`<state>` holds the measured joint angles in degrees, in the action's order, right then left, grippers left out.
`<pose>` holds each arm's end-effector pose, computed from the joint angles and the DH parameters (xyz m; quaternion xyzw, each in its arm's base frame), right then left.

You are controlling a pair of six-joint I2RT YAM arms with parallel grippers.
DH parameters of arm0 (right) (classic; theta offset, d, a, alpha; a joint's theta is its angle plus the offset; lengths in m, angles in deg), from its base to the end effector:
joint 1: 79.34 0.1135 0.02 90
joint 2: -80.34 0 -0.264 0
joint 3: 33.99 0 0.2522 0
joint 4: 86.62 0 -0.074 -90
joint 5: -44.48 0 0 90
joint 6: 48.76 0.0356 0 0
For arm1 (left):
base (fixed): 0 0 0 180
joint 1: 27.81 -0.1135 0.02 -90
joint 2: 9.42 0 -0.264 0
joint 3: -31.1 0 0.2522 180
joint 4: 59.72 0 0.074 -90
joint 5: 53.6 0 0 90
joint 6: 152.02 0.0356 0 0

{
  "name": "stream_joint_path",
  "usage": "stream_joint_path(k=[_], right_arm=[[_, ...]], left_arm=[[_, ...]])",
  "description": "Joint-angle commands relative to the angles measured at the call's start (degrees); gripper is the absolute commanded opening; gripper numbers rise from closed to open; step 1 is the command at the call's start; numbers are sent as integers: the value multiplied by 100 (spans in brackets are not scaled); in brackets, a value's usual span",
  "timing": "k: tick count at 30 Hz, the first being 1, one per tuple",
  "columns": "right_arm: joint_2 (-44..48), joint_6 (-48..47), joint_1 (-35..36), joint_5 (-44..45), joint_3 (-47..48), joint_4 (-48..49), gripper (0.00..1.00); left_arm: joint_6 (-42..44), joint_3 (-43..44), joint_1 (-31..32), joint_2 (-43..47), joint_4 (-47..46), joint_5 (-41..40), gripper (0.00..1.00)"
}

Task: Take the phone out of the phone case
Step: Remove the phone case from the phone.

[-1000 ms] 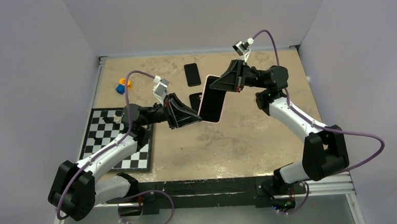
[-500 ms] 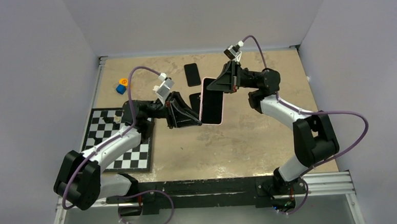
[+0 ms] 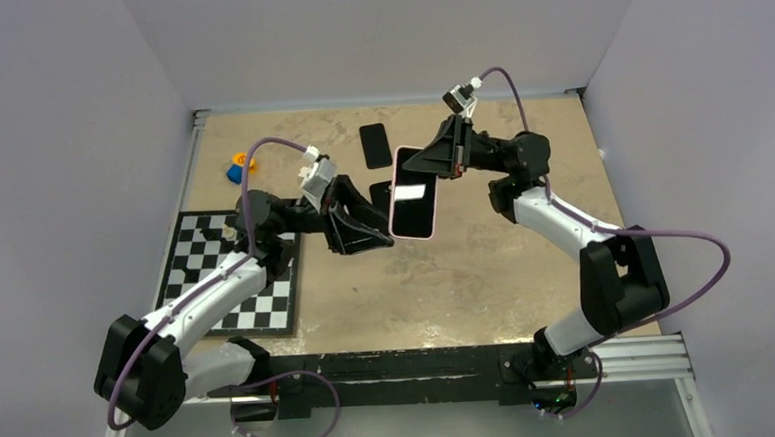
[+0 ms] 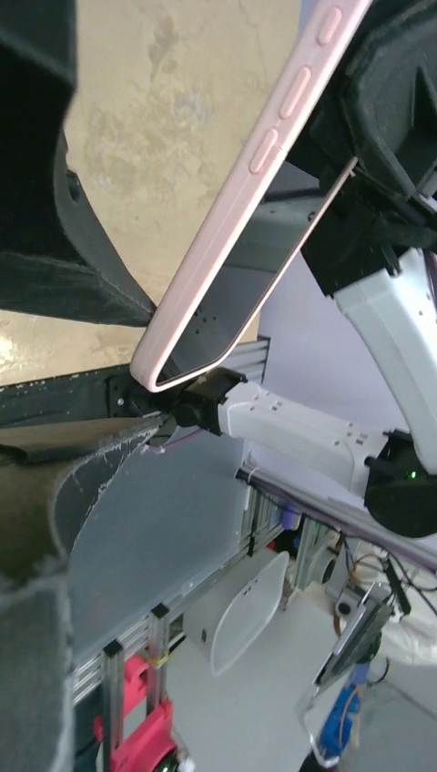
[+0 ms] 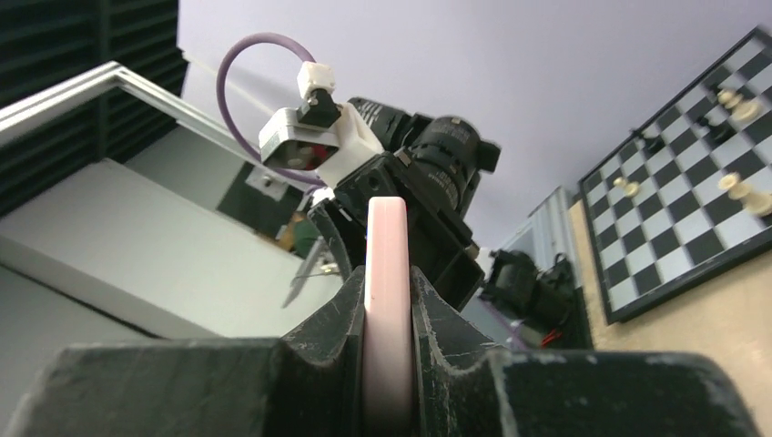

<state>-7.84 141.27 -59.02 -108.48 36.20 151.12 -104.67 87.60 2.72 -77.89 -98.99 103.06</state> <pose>0.2898 0.1411 0.3571 -0.1309 0.5810 0.7801 0.1917 0.1971 -0.1542 0.3472 0.4207 0.4818 -0.6549 0.4025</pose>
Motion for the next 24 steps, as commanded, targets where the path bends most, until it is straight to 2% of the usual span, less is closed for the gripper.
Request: stream_joint_path(k=[1,3,4,9,13,18,20,21,24], right_arm=[[335,-1557,71,345,279,-998,0],[345,-1773,75,427,379,-1183,0],[340,-1829,74,485,412,-1221,0],[345,-2013,85,679,477,-1255,0],[398,-2216,99,859,518,-1403,0],[544,-2685,97,974,609,-1981,0],[600,-2804,108,975,620,-2178,0],[627,-2868,105,973,619,-2318,0],[617,-2921,104,883,650,-2735,0]], left_arm=[[158,-465,42,621,18,-991,56],[19,-702,50,856,170,-1156,68],[-83,-747,46,928,276,-1234,70],[-422,-489,50,883,784,-1184,63],[-330,-324,50,781,1082,-1084,38],[-324,-321,49,738,1027,-968,26],[-189,-298,50,767,1052,-986,5],[-96,-298,46,791,996,-976,0],[426,-438,50,949,483,-895,0]])
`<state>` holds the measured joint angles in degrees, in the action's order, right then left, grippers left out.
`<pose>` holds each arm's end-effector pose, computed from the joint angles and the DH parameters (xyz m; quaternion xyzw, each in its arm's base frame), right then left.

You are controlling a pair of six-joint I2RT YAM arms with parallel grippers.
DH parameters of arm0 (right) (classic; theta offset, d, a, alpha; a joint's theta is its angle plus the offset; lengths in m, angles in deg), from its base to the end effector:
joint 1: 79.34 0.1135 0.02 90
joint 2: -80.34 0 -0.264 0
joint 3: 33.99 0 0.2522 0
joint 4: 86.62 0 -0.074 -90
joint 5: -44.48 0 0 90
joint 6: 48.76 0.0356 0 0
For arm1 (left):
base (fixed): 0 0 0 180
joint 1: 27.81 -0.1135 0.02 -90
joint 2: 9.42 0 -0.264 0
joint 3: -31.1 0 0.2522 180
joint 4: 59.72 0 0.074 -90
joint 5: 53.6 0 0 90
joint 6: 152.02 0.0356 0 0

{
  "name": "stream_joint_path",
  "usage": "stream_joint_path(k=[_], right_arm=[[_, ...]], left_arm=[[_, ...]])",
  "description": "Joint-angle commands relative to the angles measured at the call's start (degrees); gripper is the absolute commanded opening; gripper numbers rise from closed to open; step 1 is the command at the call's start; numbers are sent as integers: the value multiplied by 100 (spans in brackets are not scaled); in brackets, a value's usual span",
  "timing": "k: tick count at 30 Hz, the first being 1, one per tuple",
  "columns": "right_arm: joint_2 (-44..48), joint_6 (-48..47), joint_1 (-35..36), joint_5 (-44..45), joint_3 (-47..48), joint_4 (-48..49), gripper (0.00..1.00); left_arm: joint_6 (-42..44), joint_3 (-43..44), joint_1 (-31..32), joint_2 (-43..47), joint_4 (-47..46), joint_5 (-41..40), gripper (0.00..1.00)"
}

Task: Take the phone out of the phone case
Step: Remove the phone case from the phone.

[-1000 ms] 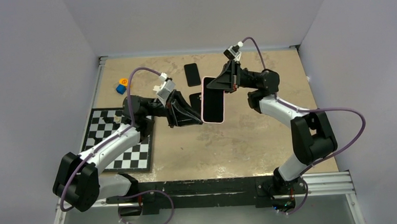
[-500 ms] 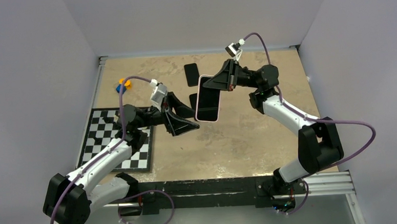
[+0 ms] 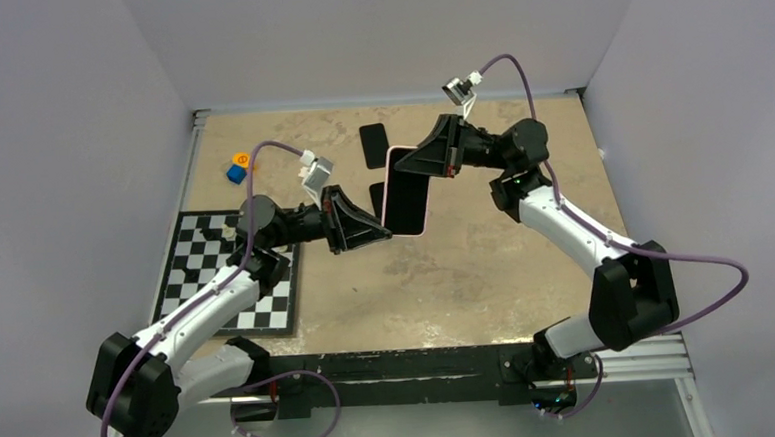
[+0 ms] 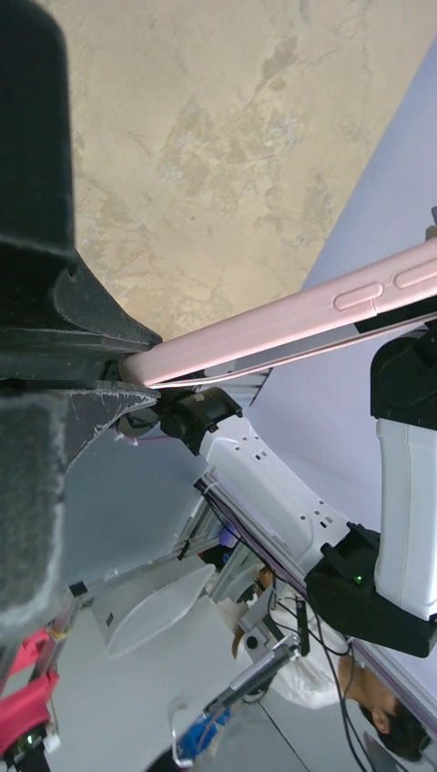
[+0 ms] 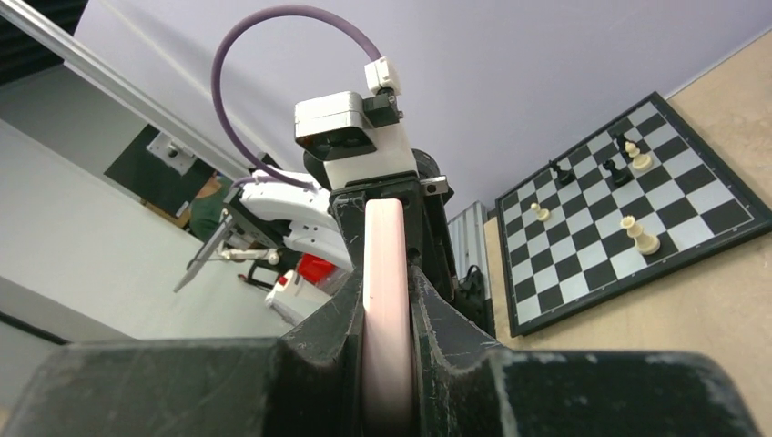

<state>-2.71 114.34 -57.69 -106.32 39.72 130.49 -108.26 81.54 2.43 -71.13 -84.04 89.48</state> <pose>0.2839 0.1461 0.3772 -0.1968 0.5896 0.7204 0.3076 0.1888 -0.1430 0.3182 0.2689 0.5999 -0.6519 0.3780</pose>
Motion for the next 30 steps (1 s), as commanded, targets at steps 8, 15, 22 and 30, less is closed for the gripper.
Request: stream_joint_path(k=[8,15,22,30], right_arm=[[-330,1973,41,225,-145,1317,0],[-610,3603,68,419,-450,3150,0],[-468,3507,116,568,-563,2935,0],[-287,2634,225,789,-483,2237,0]], left_arm=[[2884,1390,79,-302,280,1417,0],[3864,1996,61,-744,1230,1520,0],[4131,1864,22,-718,1209,691,0],[3588,1509,20,-480,1169,-651,0]])
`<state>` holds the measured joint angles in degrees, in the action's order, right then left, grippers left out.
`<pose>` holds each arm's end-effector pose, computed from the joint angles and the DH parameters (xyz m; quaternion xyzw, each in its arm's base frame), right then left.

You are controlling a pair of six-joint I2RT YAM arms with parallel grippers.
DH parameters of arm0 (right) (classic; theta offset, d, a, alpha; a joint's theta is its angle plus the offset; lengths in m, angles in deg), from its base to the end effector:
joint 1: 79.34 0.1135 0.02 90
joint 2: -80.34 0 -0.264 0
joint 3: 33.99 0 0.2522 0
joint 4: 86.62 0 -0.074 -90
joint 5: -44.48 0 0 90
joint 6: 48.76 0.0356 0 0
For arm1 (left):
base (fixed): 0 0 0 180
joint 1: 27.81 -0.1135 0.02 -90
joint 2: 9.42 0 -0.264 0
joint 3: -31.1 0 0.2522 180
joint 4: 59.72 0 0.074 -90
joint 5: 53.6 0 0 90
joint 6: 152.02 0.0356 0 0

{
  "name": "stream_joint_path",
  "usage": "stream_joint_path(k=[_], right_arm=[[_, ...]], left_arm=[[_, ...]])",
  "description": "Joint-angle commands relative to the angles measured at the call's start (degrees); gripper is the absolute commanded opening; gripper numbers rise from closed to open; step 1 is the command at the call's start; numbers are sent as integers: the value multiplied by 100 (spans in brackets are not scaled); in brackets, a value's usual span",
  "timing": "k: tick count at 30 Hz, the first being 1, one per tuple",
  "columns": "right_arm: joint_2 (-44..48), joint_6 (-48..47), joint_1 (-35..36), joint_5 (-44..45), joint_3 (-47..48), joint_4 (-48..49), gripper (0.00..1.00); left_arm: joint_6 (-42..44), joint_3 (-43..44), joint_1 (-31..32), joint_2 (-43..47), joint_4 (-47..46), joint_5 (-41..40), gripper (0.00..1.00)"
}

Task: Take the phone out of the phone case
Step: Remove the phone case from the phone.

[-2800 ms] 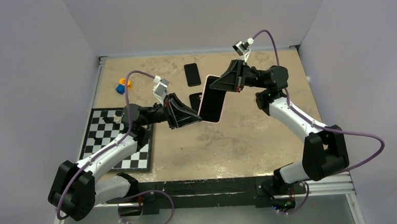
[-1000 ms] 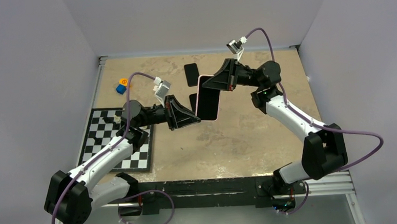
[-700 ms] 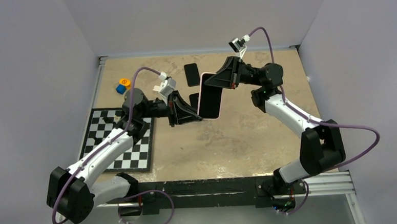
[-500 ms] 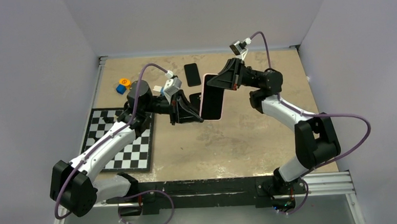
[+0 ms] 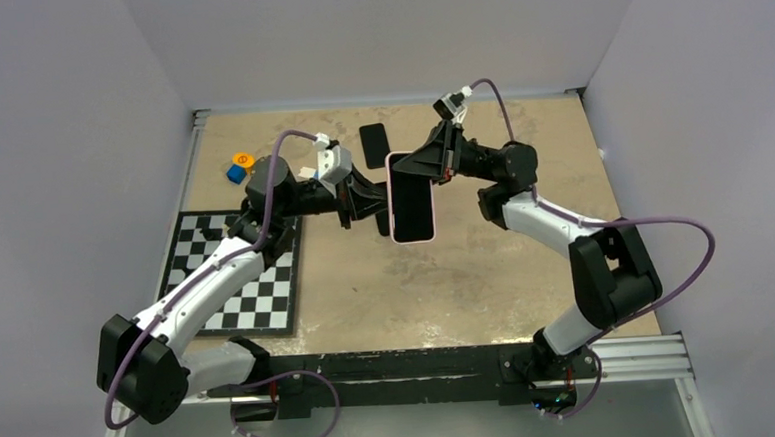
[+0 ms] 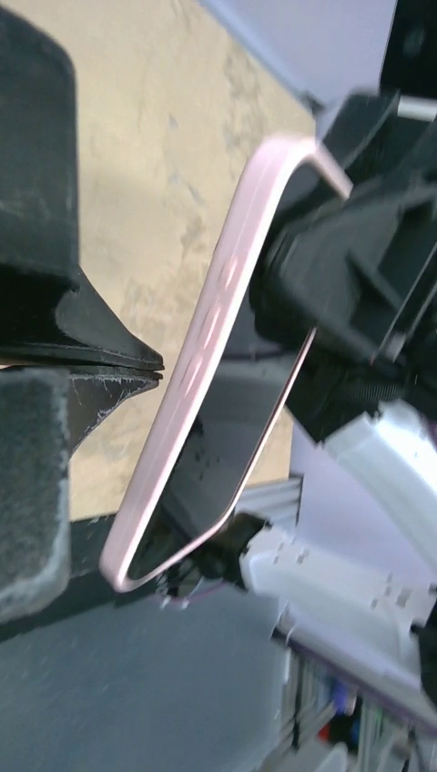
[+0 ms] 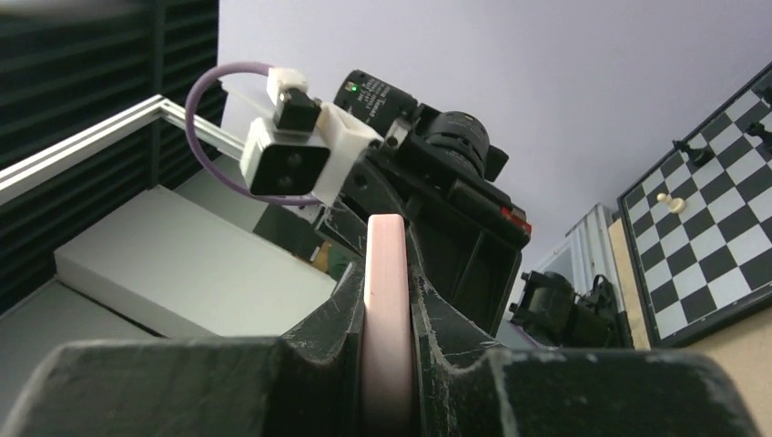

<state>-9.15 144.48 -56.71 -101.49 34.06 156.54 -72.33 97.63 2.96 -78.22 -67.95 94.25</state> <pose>0.2863 0.1513 0.3478 -0.0929 0.5524 0.8049 0.1958 0.2157 -0.1635 0.3593 0.4577 0.5128 -0.5313 0.4953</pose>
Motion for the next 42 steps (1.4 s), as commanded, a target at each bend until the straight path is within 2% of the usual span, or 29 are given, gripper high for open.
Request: stream_joint_path(k=[1,2,5,6,7,8,10,14,16,19,25,27,31,34,42], right_arm=[[415,-604,120,313,106,-506,0],[460,-822,92,300,160,-658,0],[638,-1539,-38,371,313,-1292,0],[701,-1761,-91,408,360,-1507,0],[771,-1953,-149,438,421,-1674,0],[800,-2152,-181,479,464,-1787,0],[836,-2339,-215,570,510,-1986,0],[662,-2169,-217,646,545,-1760,0],[567,-2081,-216,668,540,-1646,0],[513,-2063,-215,742,530,-1616,0],[606,-2070,-213,721,512,-1646,0],[633,-2070,-214,710,526,-1678,0],[635,-2081,-202,720,597,-1726,0],[626,-2071,-194,714,617,-1723,0],[635,-2114,-180,662,630,-1768,0]], left_arm=[[-123,-131,-32,275,-419,-1213,0],[-406,-204,-32,314,-371,-1234,3],[-1181,-496,-27,513,5,-1355,46],[-1402,-683,-34,625,78,-1415,53],[-1700,-893,-30,763,88,-1548,69],[-2019,-1082,-30,875,39,-1645,78],[-2589,-1282,-27,1065,12,-1639,84],[-3501,-1648,-27,1299,-1014,-1211,78],[-3650,-1675,-31,1349,-1256,-1076,74],[-3956,-1684,-19,1253,-1630,-998,74],[-4081,-1643,-25,1064,-1652,-1300,75],[-4034,-1571,-24,1005,-1624,-1286,71],[-4053,-1466,-19,808,-1714,-1205,57],[-4082,-1416,-24,693,-1835,-1197,52],[-4165,-1354,-22,526,-2029,-1196,48]])
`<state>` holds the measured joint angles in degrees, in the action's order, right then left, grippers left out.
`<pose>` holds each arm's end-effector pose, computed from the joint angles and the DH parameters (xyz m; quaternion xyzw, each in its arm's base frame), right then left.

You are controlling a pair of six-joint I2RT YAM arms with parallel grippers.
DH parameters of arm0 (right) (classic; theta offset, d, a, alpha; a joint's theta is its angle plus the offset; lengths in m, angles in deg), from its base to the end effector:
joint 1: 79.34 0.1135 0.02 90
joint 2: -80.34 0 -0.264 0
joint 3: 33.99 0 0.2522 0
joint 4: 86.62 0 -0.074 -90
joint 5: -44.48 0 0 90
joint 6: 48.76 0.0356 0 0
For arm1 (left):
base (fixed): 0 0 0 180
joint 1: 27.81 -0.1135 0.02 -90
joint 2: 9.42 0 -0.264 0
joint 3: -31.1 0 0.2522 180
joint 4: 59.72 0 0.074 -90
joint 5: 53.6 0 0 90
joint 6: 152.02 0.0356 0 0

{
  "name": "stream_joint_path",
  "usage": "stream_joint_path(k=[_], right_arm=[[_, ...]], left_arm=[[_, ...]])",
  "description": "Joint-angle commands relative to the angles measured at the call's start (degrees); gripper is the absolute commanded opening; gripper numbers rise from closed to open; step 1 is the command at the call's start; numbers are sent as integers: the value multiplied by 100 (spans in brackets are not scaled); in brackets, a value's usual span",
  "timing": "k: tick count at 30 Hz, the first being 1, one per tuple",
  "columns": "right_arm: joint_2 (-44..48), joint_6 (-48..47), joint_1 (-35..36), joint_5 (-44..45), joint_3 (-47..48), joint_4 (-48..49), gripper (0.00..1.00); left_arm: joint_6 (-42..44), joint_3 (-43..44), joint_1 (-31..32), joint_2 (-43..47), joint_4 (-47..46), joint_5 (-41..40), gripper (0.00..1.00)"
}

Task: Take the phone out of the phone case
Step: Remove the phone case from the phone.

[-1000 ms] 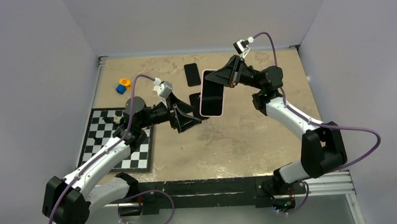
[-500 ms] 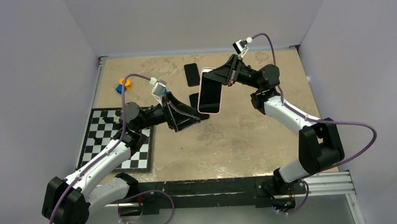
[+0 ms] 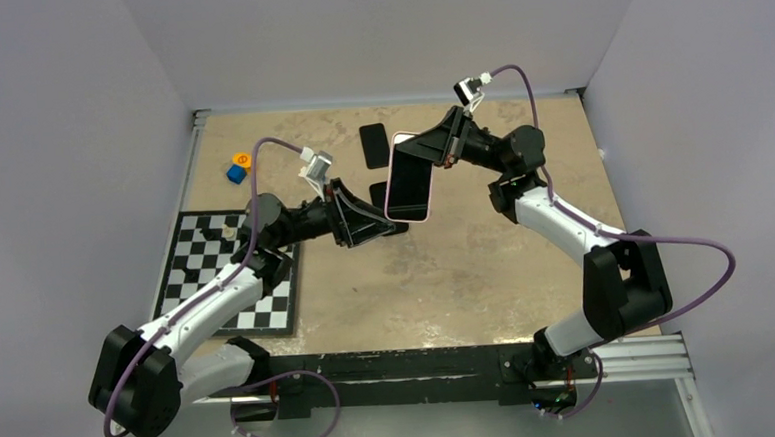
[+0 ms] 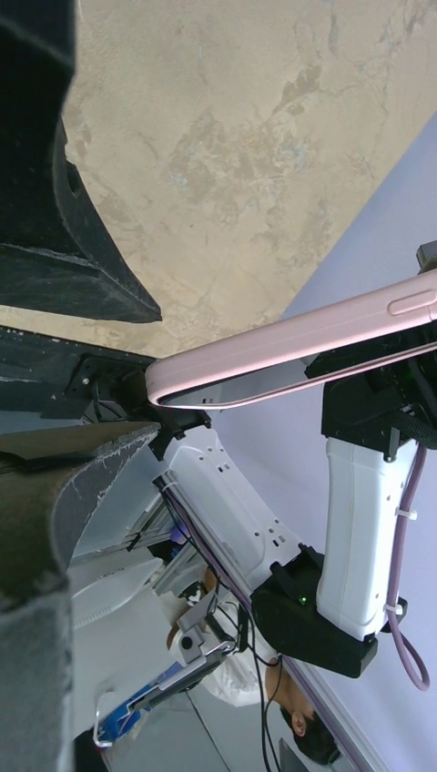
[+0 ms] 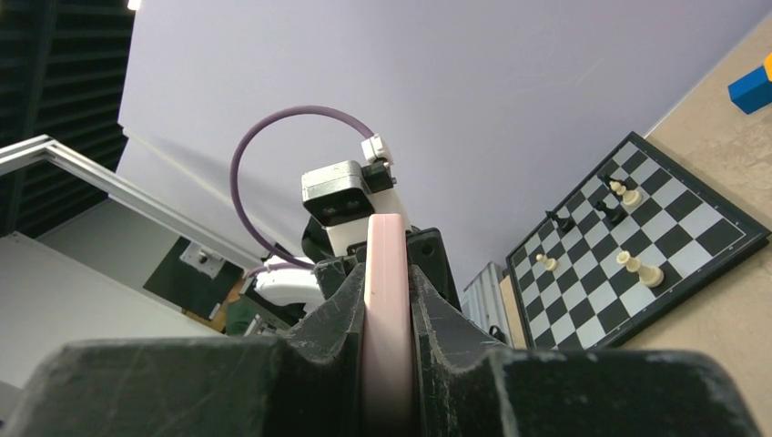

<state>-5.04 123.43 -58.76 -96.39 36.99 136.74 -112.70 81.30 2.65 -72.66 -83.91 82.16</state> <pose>0.2968 0.1409 0.3606 -0.0829 0.5834 0.7440 0.3151 0.1972 -0.1456 0.3114 0.1930 0.6287 -0.6504 0.3800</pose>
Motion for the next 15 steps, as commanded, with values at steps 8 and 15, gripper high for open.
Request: stream_joint_path(k=[8,15], right_arm=[[249,-43,87,139,336,179,0],[218,296,117,108,283,365,0]], left_arm=[[-116,415,6,-127,-515,91,38],[192,280,8,-103,-959,377,11]])
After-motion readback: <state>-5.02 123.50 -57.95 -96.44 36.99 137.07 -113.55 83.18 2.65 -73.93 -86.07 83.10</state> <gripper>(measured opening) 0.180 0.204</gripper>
